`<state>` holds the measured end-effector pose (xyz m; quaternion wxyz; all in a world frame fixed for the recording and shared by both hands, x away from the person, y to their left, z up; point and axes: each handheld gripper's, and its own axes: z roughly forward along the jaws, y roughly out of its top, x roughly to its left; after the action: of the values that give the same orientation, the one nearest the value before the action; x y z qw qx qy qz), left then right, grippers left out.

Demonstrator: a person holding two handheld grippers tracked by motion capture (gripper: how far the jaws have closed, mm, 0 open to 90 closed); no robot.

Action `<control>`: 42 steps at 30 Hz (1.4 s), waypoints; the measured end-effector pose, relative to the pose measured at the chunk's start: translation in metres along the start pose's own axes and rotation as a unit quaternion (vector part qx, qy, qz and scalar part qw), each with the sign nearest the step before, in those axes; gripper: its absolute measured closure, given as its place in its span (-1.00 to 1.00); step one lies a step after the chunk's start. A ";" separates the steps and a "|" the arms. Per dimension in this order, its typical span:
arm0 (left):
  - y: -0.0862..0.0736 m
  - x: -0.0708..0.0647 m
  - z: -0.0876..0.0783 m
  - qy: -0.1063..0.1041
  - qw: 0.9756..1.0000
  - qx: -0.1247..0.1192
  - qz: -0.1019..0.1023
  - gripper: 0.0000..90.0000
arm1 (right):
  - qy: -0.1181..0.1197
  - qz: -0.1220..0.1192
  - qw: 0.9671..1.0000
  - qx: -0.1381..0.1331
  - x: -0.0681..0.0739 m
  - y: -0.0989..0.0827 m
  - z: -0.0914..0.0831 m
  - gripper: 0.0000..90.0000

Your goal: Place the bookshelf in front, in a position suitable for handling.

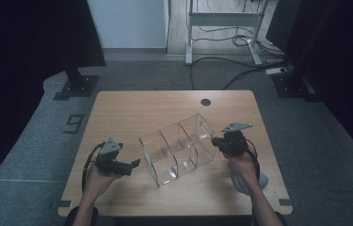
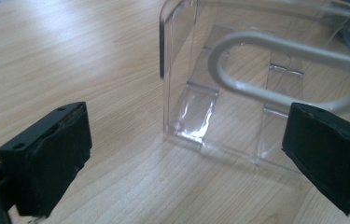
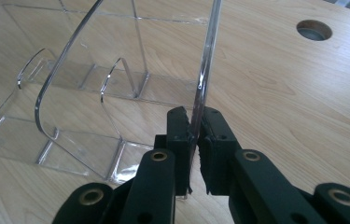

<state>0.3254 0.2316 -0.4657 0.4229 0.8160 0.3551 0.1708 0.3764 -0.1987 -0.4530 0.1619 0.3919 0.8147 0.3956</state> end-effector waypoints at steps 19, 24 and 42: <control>-0.005 -0.001 0.004 -0.020 1.000 -0.016 0.012 -0.68 | 0.036 -0.013 0.999 0.000 0.013 0.005 0.008 0.84; -0.007 0.000 0.005 -0.029 0.999 -0.023 0.014 -0.66 | 0.039 -0.014 0.999 0.000 0.013 0.006 0.008 0.84; -0.004 -0.008 0.005 -0.046 0.998 -0.006 0.038 -0.08 | 0.055 -0.020 0.998 0.011 0.015 0.009 0.005 0.57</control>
<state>0.3211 0.2243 -0.4718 0.4370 0.8332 0.3032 0.1511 0.3746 -0.1811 -0.4488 0.1206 0.3551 0.8343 0.4040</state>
